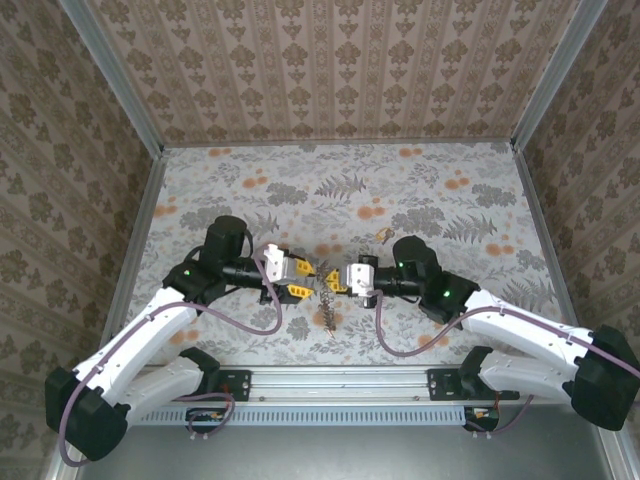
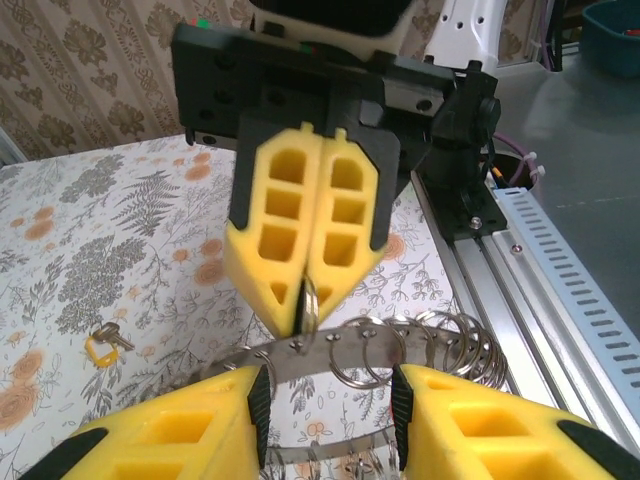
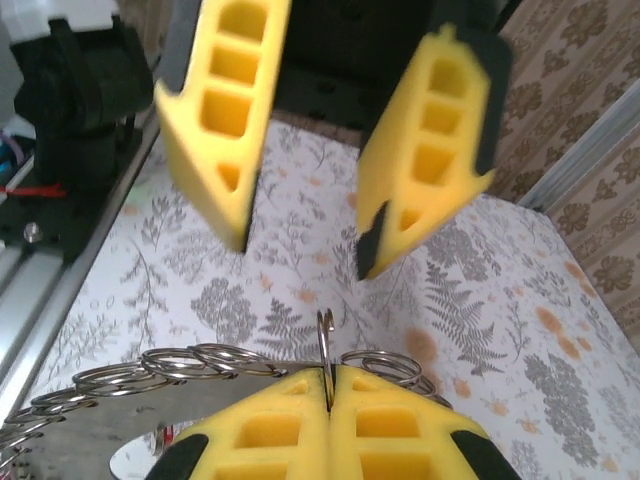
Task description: Put the keys on the keyring
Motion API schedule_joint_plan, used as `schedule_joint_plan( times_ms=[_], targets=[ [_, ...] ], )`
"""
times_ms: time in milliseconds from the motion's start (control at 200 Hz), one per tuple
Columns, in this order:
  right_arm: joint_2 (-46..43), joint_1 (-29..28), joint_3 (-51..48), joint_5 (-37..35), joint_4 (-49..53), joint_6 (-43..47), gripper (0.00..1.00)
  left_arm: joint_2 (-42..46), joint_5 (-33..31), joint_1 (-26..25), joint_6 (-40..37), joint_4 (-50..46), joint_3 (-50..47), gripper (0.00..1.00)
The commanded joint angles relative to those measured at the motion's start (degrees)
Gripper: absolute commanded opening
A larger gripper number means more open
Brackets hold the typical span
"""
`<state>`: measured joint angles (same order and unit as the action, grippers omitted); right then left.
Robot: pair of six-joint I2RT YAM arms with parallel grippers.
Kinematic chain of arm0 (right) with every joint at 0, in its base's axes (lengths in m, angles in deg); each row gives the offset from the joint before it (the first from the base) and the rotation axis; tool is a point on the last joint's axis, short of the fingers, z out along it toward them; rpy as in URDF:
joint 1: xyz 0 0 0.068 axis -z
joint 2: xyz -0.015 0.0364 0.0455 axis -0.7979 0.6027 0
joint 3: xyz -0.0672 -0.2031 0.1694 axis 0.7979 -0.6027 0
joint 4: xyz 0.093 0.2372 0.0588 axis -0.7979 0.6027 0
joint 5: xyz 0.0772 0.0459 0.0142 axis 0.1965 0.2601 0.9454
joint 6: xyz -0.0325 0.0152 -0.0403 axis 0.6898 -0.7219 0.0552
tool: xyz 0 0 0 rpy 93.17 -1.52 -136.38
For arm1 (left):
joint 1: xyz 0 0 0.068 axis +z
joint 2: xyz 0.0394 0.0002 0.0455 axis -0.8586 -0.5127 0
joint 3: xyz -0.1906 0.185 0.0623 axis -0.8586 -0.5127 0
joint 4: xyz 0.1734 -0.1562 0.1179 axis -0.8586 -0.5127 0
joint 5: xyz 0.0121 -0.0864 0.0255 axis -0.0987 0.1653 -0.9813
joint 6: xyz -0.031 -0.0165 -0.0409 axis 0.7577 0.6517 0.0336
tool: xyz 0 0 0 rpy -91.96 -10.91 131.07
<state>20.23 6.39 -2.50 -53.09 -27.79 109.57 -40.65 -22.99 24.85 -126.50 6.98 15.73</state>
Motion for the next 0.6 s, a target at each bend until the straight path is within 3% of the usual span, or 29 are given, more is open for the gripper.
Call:
schedule_joint_plan(
  times_ms=[0,160,425,595],
  targets=[
    [-1.3,-1.5,3.8,-5.1,4.4,9.5,0.00,-0.2,1.8,0.2,-1.0,0.4,-0.3,0.40],
    [-1.1,-1.7,4.3,-5.4,5.3,10.6,0.00,-1.0,2.4,-0.5,-1.8,0.4,-0.8,0.38],
    [0.6,-1.6,5.3,-4.0,5.9,7.0,0.00,-2.4,-3.0,-3.3,-3.2,1.8,-1.3,0.36],
    [2.1,-1.6,4.8,-3.2,3.2,3.5,0.00,-3.9,-7.1,-6.1,0.3,10.5,-3.3,0.28]
  ],
)
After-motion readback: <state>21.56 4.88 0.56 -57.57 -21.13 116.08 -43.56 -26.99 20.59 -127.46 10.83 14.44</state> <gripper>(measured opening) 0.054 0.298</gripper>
